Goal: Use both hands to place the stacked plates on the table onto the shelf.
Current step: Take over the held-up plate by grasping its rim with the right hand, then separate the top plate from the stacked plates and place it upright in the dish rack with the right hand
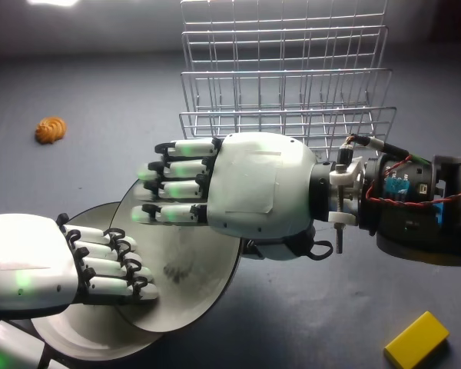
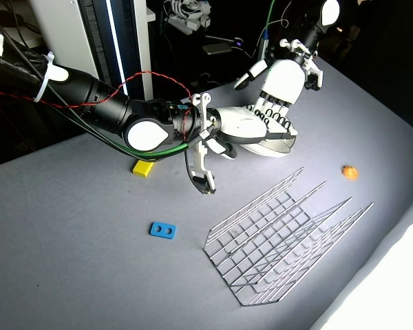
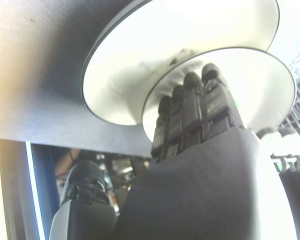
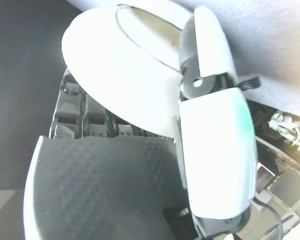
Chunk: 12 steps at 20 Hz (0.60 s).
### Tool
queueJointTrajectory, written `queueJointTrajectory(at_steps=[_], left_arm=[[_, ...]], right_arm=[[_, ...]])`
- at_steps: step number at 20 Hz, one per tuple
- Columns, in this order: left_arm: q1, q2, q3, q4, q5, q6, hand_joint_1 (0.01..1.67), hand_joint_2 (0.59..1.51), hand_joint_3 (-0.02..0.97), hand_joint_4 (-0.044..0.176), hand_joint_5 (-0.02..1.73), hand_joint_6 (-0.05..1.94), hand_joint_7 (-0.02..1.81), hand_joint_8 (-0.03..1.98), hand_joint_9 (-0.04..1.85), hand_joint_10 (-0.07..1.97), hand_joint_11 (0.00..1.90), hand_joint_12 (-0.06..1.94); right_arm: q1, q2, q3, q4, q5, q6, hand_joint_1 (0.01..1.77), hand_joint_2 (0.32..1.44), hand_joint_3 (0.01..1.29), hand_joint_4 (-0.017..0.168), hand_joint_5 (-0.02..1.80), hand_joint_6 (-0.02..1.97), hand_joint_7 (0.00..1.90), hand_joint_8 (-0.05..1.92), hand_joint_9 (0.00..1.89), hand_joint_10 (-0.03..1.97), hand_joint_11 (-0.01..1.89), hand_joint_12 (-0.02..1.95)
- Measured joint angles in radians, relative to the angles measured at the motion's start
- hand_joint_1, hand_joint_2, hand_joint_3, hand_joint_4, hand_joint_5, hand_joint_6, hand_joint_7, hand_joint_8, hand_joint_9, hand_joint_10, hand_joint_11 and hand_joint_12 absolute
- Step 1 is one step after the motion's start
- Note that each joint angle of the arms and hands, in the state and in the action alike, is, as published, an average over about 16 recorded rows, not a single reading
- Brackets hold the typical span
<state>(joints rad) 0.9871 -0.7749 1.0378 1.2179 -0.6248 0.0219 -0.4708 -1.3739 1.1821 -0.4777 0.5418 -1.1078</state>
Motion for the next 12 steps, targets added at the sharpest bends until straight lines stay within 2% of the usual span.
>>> queueJointTrajectory(at_steps=[4,8,10,12], left_arm=[[-0.004,0.001,0.004,-0.002,-0.008,0.000,0.01,1.134,0.003,-0.009,0.20,-0.02,0.18,-0.01,0.16,0.00,0.11,0.01],[-0.024,0.009,0.013,-0.006,-0.020,0.000,0.01,1.136,0.004,-0.006,0.22,-0.01,0.21,-0.01,0.18,0.00,0.13,0.01],[-0.041,0.017,0.024,-0.011,-0.027,0.000,0.01,1.137,0.004,-0.005,0.23,-0.01,0.22,0.00,0.18,0.00,0.13,0.02],[-0.062,0.028,0.036,-0.014,-0.035,0.001,0.01,1.137,0.003,-0.005,0.24,0.00,0.23,0.00,0.18,0.00,0.13,0.02]], right_arm=[[0.002,-0.008,0.004,0.005,0.007,-0.008,1.07,1.07,0.02,0.003,0.41,0.33,0.47,0.14,0.42,0.28,0.17,1.04],[0.004,-0.008,0.004,0.003,0.017,-0.007,1.04,1.08,0.01,0.004,0.57,0.59,0.67,0.34,0.64,0.45,0.30,1.42],[0.005,-0.008,0.004,0.003,0.021,-0.004,1.03,1.08,0.01,0.004,0.63,0.72,0.75,0.46,0.74,0.55,0.36,1.55],[0.007,-0.007,0.004,0.002,0.025,0.002,1.03,1.07,0.01,0.005,0.66,0.85,0.80,0.58,0.80,0.62,0.43,1.58]])
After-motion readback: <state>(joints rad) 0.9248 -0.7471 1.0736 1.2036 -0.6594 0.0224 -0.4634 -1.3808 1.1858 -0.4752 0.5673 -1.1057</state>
